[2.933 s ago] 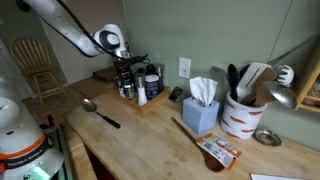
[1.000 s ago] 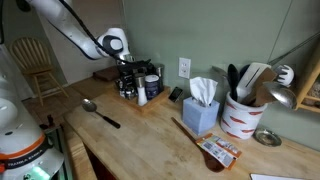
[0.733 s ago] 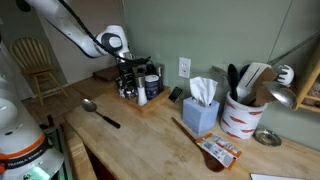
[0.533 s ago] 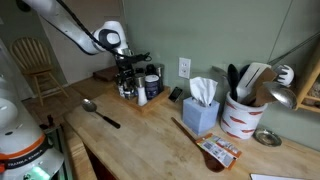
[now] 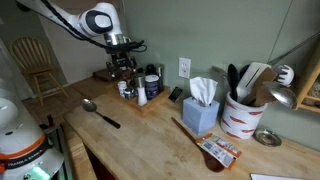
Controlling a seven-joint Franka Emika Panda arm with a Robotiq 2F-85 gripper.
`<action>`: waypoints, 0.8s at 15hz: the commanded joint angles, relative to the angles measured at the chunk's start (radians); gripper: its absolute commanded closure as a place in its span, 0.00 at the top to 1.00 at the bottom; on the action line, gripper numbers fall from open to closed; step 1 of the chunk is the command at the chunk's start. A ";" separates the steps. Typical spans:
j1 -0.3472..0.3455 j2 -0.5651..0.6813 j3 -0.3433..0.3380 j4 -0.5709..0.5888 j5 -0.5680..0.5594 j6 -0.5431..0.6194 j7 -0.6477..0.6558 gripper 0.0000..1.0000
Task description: Pick up the glass container on the right and put it in the wooden tray on the left
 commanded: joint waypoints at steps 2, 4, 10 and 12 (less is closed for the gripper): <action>-0.008 -0.169 -0.047 -0.032 0.055 -0.136 0.140 1.00; -0.020 -0.231 -0.077 -0.039 0.059 -0.172 0.194 1.00; -0.081 -0.382 -0.185 -0.054 0.059 -0.283 0.335 1.00; -0.101 -0.414 -0.224 -0.057 0.072 -0.311 0.376 1.00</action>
